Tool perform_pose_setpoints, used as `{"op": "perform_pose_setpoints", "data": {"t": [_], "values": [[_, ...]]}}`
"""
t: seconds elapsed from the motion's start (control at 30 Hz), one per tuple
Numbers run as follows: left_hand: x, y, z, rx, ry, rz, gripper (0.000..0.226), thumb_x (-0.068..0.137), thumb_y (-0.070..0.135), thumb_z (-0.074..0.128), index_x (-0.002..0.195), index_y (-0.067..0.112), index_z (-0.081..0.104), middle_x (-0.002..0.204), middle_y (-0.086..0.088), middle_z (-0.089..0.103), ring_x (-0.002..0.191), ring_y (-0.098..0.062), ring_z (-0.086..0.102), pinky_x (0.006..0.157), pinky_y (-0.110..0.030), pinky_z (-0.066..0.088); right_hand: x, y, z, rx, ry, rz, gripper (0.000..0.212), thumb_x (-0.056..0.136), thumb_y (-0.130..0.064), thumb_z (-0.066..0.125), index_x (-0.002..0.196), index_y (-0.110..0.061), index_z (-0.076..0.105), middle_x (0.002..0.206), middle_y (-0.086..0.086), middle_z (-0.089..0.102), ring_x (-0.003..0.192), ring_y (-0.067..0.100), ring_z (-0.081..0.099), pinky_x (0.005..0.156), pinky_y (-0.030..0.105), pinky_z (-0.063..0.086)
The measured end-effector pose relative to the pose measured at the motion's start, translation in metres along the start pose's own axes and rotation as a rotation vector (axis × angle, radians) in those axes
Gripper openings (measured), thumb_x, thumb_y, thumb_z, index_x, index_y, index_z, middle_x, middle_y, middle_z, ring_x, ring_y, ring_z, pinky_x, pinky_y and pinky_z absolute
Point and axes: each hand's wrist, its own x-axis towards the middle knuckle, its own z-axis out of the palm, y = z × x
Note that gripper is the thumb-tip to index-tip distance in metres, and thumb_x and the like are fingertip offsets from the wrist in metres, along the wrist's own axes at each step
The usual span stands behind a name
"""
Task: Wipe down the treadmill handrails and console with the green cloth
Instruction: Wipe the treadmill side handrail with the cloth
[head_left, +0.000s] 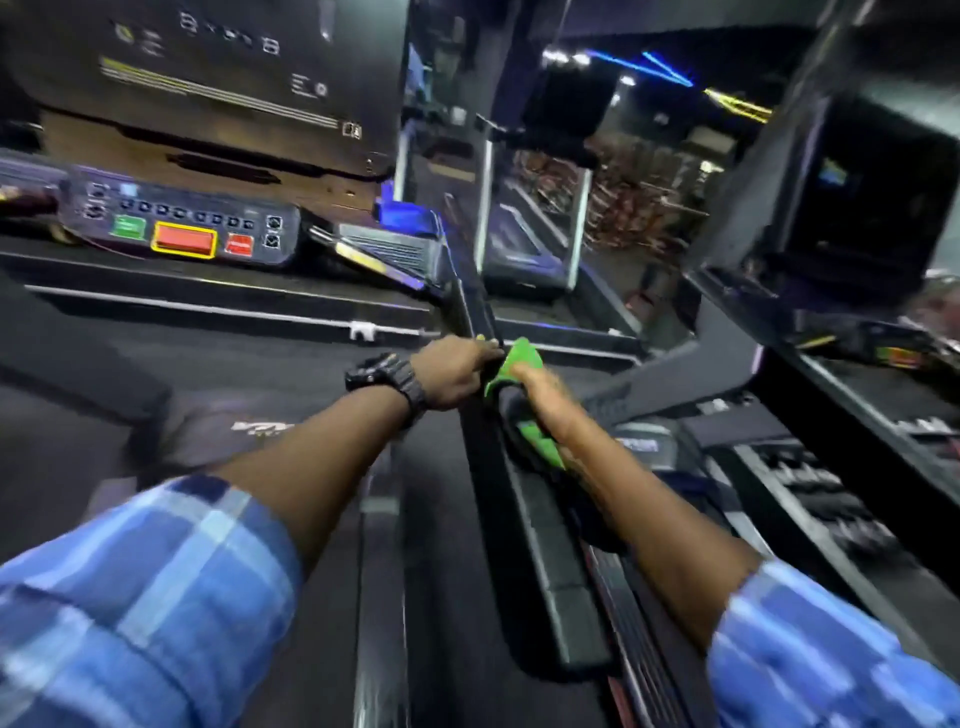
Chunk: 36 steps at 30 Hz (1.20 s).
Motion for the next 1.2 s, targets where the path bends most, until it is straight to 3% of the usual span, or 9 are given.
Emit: {"op": "perform_pose_setpoints", "data": {"t": [0.1, 0.2, 0.3, 0.4, 0.53, 0.7, 0.87, 0.97, 1.2], "values": [[-0.007, 0.001, 0.000, 0.028, -0.099, 0.078, 0.053, 0.093, 0.008, 0.042, 0.145, -0.002, 0.039, 0.154, -0.020, 0.034, 0.143, -0.033, 0.033, 0.119, -0.035, 0.021, -0.045, -0.005, 0.013, -0.709, 0.086, -0.134, 0.075, 0.069, -0.048, 0.061, 0.140, -0.028, 0.044, 0.128, 0.006, 0.060, 0.114, 0.029, 0.059, 0.093, 0.040, 0.050], [-0.011, 0.004, -0.004, 0.071, -0.220, 0.087, 0.060, 0.096, 0.010, 0.043, 0.151, -0.002, 0.021, 0.160, -0.020, 0.017, 0.149, -0.033, 0.017, 0.121, -0.035, 0.011, -0.106, 0.006, 0.020, -1.328, 0.017, -0.223, 0.095, 0.075, -0.050, 0.064, 0.153, -0.020, 0.019, 0.157, 0.010, 0.026, 0.140, 0.032, 0.032, 0.109, 0.043, 0.036], [-0.015, 0.011, -0.016, 0.083, -0.280, 0.087, 0.064, 0.094, 0.007, 0.042, 0.152, -0.003, 0.017, 0.161, -0.019, 0.014, 0.149, -0.032, 0.017, 0.121, -0.031, 0.007, -0.145, 0.015, 0.029, -1.617, -0.132, -0.319, 0.096, 0.069, -0.051, 0.067, 0.149, -0.013, 0.029, 0.155, 0.014, 0.028, 0.141, 0.042, 0.025, 0.101, 0.052, 0.043], [-0.015, 0.016, -0.031, 0.078, -0.341, 0.111, 0.060, 0.094, 0.009, 0.040, 0.151, -0.003, 0.023, 0.160, -0.018, 0.020, 0.147, -0.031, 0.023, 0.120, -0.031, 0.009, -0.135, 0.010, 0.024, -1.748, -0.292, -0.453, 0.069, 0.070, -0.050, 0.063, 0.127, -0.013, 0.057, 0.135, 0.011, 0.053, 0.137, 0.039, 0.034, 0.098, 0.052, 0.039], [-0.008, 0.007, -0.043, 0.026, -0.287, 0.123, 0.055, 0.084, 0.029, 0.035, 0.131, 0.009, 0.055, 0.139, -0.014, 0.054, 0.126, -0.036, 0.053, 0.101, -0.046, 0.046, -0.071, -0.010, 0.050, -1.903, -0.425, -0.574, 0.026, 0.081, -0.036, 0.062, 0.095, -0.018, 0.075, 0.095, 0.007, 0.072, 0.110, 0.030, 0.058, 0.114, 0.057, 0.021], [0.003, 0.000, -0.046, 0.023, -0.296, 0.100, 0.053, 0.083, 0.022, 0.043, 0.133, 0.021, 0.057, 0.137, -0.008, 0.058, 0.122, -0.033, 0.056, 0.098, -0.043, 0.048, -0.047, 0.003, 0.085, -2.332, -0.638, -0.334, 0.038, 0.098, -0.033, 0.043, 0.130, -0.020, 0.060, 0.134, 0.002, 0.060, 0.130, 0.029, 0.047, 0.113, 0.058, 0.012], [0.005, -0.004, -0.041, 0.019, -0.254, 0.104, 0.047, 0.089, 0.034, 0.042, 0.129, 0.019, 0.061, 0.137, -0.006, 0.058, 0.123, -0.030, 0.056, 0.098, -0.042, 0.049, -0.134, 0.025, 0.059, -2.330, -0.959, -0.528, 0.034, 0.098, -0.032, 0.042, 0.123, -0.021, 0.064, 0.121, 0.001, 0.066, 0.116, 0.027, 0.058, 0.105, 0.060, 0.024], [0.003, -0.004, -0.032, -0.052, -0.190, 0.134, 0.052, 0.088, 0.043, 0.037, 0.126, 0.016, 0.062, 0.136, -0.008, 0.059, 0.125, -0.029, 0.055, 0.100, -0.042, 0.047, -0.141, 0.020, 0.039, -2.045, -1.032, -0.641, 0.015, 0.086, -0.039, 0.057, 0.088, -0.032, 0.071, 0.083, -0.009, 0.068, 0.083, 0.016, 0.063, 0.079, 0.037, 0.032], [0.024, -0.046, -0.023, -0.026, -0.117, 0.404, 0.038, 0.100, 0.034, 0.040, 0.134, 0.028, 0.057, 0.146, 0.010, 0.050, 0.138, -0.015, 0.039, 0.110, -0.035, 0.030, -0.024, -0.027, 0.073, -2.042, -0.613, -0.511, 0.026, 0.089, -0.026, 0.044, 0.096, -0.026, 0.070, 0.089, 0.002, 0.068, 0.088, 0.028, 0.062, 0.094, 0.049, 0.037]]}}
